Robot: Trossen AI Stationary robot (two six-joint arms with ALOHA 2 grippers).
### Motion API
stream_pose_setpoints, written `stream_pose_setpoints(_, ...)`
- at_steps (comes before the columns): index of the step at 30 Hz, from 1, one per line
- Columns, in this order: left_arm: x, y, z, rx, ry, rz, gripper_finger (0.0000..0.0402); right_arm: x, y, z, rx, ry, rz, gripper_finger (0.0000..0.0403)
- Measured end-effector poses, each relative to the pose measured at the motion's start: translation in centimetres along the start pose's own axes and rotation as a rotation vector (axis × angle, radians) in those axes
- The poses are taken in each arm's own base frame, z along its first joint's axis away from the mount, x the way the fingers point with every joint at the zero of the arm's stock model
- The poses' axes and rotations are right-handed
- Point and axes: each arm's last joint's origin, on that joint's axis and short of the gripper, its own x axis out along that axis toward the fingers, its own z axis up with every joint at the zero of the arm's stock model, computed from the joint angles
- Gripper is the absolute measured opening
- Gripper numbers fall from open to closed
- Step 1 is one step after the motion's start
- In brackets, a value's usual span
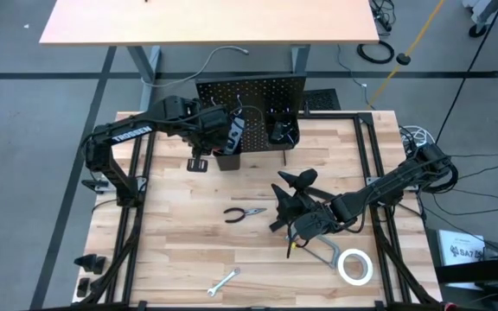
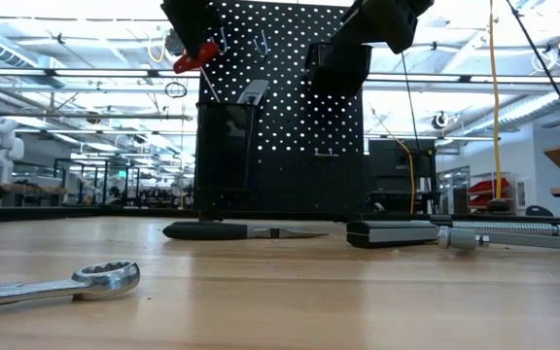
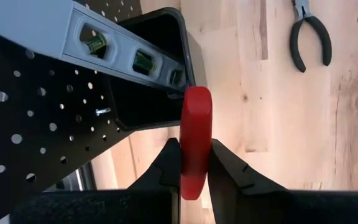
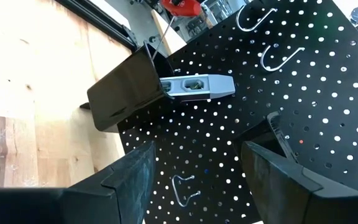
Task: Hang tools onto peg board
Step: Put the allen wrench into the left black bin on the pegboard, then put the wrench into the left black bin on the pegboard
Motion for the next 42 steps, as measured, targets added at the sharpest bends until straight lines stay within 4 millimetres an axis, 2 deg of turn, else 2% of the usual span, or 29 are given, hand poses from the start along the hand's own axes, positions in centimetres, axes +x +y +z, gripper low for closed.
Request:
stream_pose_setpoints(6, 0.0, 0.0, 0.0, -0.005, 0.003, 0.008, 0.0046, 0.1, 0.0, 0.0, 0.002, 0.002, -0.002, 0.0231)
stream_pose_setpoints(12, 0.0, 0.3, 0.4, -0.009, -0.003, 0.132, 0.0097, 0.1, 0.0, 0.0, 0.001, 0.002, -0.002, 0.0231)
stream_pose_setpoints(18, -0.1, 0.1, 0.8, -0.001, -0.023, 0.168, 0.0148, 0.1, 0.0, 0.0, 0.001, 0.002, -0.002, 0.0231)
stream_pose_setpoints(25, -0.3, -0.2, 1.0, -0.015, 0.003, 0.274, 0.0164, 0.1, 0.0, 0.0, -0.002, 0.002, -0.001, 0.0231)
stream_pose_setpoints(32, -0.3, -1.4, 0.7, -0.067, 0.043, 0.249, 0.0164, -0.1, 0.1, -0.1, -0.006, 0.001, 0.002, 0.0231)
stream_pose_setpoints(35, -0.6, -2.1, 0.6, -0.14, 0.023, 0.202, 0.0164, -0.6, 0.3, -0.1, -0.02, -0.005, 0.008, 0.0231)
stream_pose_setpoints(38, -1.6, -3.1, 0.2, -0.161, -0.037, 0.078, 0.0164, -1.2, 0.5, -0.1, -0.034, -0.017, 0.021, 0.0231)
stream_pose_setpoints(42, -3.8, -4.5, -1.1, -0.181, -0.127, -0.018, 0.0164, -2.0, 0.8, 0.0, -0.038, -0.037, 0.037, 0.0231)
